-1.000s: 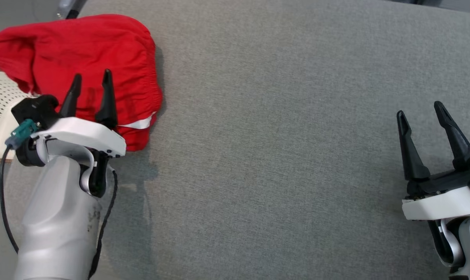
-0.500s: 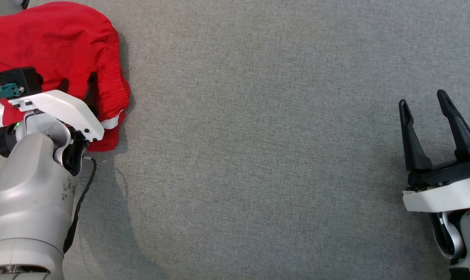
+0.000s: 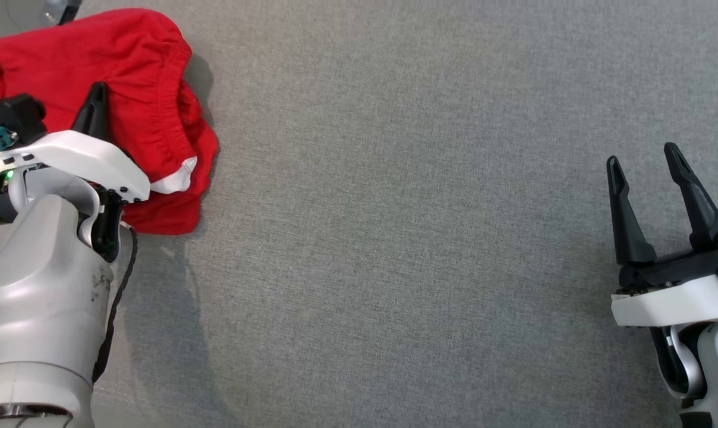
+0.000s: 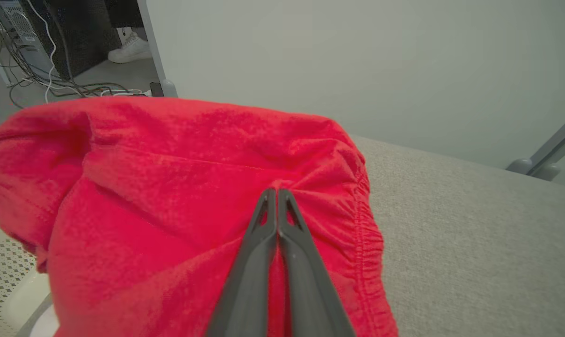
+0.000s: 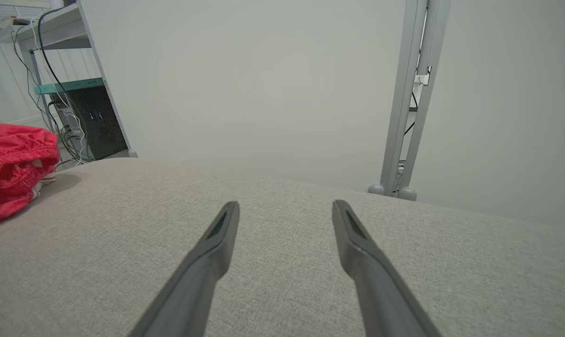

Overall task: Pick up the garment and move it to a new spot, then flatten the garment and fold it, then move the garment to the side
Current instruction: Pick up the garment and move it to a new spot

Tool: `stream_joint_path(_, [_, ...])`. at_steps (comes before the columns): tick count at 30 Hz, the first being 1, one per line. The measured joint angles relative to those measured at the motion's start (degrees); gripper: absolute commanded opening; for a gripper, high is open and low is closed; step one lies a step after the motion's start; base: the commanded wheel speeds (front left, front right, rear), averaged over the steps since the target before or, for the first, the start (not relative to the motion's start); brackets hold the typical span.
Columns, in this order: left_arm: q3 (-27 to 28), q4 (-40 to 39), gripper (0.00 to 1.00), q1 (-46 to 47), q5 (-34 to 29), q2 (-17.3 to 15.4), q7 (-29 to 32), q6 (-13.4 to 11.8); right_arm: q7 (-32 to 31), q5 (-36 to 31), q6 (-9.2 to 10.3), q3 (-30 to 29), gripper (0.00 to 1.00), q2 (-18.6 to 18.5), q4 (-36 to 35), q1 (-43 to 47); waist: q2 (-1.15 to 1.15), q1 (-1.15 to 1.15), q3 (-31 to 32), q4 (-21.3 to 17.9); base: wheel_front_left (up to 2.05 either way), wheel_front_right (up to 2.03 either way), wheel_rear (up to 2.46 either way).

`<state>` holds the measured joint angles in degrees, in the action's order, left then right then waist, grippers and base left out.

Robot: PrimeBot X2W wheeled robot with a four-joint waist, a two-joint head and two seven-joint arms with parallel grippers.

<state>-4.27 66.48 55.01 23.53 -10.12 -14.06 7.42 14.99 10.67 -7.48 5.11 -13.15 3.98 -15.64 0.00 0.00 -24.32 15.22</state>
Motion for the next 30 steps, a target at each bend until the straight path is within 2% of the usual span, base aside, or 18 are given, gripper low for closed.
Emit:
stream_joint_path(4, [0.7, -4.5, 0.00, -1.9, -0.5, -0.7, -0.8, -0.9, 0.0, 0.0, 0.00, -0.4, 1.00, 0.7, 0.0, 0.7, 0.00, 0.00, 1.7, 0.2, 0.00, 0.00, 0.00])
stream_joint_path(9, [3.6, -18.5, 0.00, -6.9, -2.4, -1.4, -1.0, -3.2, 0.0, 0.0, 0.00, -1.3, 1.00, 1.6, -0.1, 1.5, 0.00, 0.00, 4.2, 0.3, 0.00, 0.00, 0.00])
stream_joint_path(15, [6.6, -32.5, 0.00, -16.3, -4.0, -0.4, -1.0, -4.3, 0.0, -0.2, 0.00, -2.8, 1.00, 3.5, -0.6, 3.4, 0.00, 0.00, 7.6, -0.1, 0.00, 0.00, 0.00])
stream_joint_path(18, [6.9, -40.2, 0.00, -23.9, -5.0, 0.5, -1.0, -5.0, 0.0, -0.4, 0.00, -3.4, 1.00, 5.0, -0.6, 5.7, 0.00, 0.00, 10.5, -1.0, 0.00, 0.00, 0.00])
stream_joint_path(24, [4.5, -54.4, 0.00, -33.3, -6.6, 1.9, 0.4, -6.1, 0.0, -0.6, 0.00, -4.5, 1.00, 6.3, -1.8, 8.2, 0.00, 0.00, 13.8, -3.4, 0.00, 0.00, 0.00])
stream_joint_path(30, [-1.5, -67.7, 0.00, -37.5, -7.8, 4.1, 4.9, -6.0, 0.0, -0.8, 0.00, -5.1, 1.00, 7.4, -4.3, 8.7, 0.00, 0.00, 14.4, -6.9, 0.00, 0.00, 0.00])
